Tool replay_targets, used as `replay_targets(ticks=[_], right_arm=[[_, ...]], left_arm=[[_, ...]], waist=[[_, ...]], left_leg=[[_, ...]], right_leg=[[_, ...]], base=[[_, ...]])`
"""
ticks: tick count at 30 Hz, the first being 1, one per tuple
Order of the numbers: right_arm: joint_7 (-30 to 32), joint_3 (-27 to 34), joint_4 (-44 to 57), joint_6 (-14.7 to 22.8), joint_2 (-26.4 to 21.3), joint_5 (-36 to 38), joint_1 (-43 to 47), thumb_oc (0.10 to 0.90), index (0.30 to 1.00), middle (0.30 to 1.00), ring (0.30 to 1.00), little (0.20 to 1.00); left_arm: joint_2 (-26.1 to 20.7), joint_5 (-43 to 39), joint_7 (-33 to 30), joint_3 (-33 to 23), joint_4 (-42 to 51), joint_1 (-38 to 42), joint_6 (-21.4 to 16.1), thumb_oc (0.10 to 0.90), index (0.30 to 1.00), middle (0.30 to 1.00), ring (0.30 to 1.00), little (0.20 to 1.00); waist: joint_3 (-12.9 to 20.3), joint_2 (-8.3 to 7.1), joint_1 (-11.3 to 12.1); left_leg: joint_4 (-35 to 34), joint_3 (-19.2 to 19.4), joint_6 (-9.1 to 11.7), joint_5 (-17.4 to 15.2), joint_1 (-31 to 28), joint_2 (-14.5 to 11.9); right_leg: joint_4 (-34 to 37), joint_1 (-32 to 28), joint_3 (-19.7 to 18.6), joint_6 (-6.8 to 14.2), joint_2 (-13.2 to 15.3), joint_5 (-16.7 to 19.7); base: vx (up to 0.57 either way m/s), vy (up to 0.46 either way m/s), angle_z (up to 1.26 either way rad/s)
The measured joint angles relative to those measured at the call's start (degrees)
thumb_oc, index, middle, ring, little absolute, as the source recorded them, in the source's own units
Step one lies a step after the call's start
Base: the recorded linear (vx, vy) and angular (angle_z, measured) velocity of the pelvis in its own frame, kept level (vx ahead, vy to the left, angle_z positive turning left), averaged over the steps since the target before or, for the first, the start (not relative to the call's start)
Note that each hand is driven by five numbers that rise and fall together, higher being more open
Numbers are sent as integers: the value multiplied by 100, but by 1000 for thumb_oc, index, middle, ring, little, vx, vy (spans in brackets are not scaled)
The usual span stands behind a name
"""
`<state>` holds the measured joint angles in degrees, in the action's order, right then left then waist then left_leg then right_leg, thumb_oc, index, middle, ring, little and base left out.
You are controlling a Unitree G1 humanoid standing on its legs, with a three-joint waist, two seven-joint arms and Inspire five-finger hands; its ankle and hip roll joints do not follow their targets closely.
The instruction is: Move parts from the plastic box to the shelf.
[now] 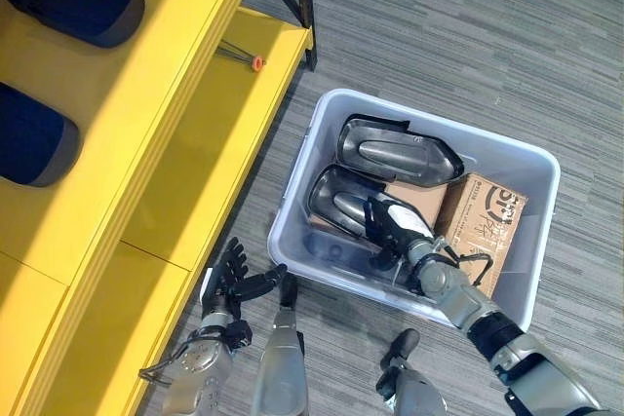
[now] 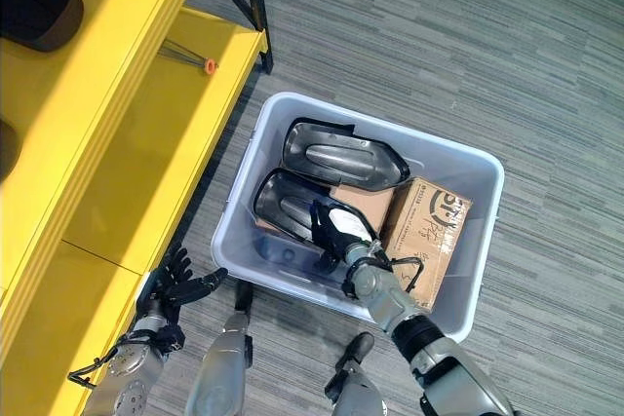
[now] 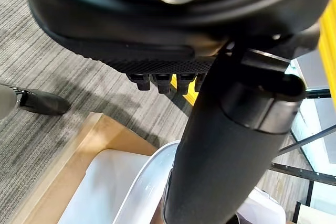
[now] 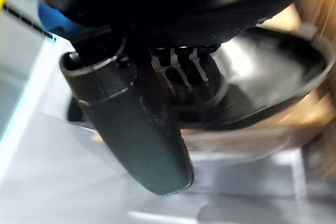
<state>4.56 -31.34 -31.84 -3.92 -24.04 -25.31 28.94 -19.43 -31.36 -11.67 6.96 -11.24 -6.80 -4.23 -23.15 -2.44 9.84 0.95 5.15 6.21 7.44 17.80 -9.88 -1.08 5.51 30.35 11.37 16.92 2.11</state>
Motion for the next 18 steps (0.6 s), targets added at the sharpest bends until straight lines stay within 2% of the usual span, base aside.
replay_targets(ticks=[8,15,18], right_arm=[[-478,-349,289,259,-489,-396,85,900,1000,1000,1000,1000],[-853,-693,477,528,-938,-414,277,900,1000,1000,1000,1000],[-1007,-973,553,631,-1259,-634,435,900,1000,1000,1000,1000]], left_arm=[[-3,0,166,2,0,133,-2,900,1000,1000,1000,1000],[-15,0,331,2,1,142,-7,900,1000,1000,1000,1000],[-24,0,365,2,1,140,-9,900,1000,1000,1000,1000]], waist=[[-27,-43,-5],[-53,-93,-1],[-75,-135,18]], left_leg=[[0,2,-1,0,-4,0],[1,-1,-1,0,-4,-1],[2,-4,-1,0,-1,0]], right_leg=[[1,-2,-1,0,0,0],[-1,-5,-1,-1,-2,3],[-1,-5,2,-1,-2,3]], base=[[0,0,0],[0,0,0],[0,0,0]])
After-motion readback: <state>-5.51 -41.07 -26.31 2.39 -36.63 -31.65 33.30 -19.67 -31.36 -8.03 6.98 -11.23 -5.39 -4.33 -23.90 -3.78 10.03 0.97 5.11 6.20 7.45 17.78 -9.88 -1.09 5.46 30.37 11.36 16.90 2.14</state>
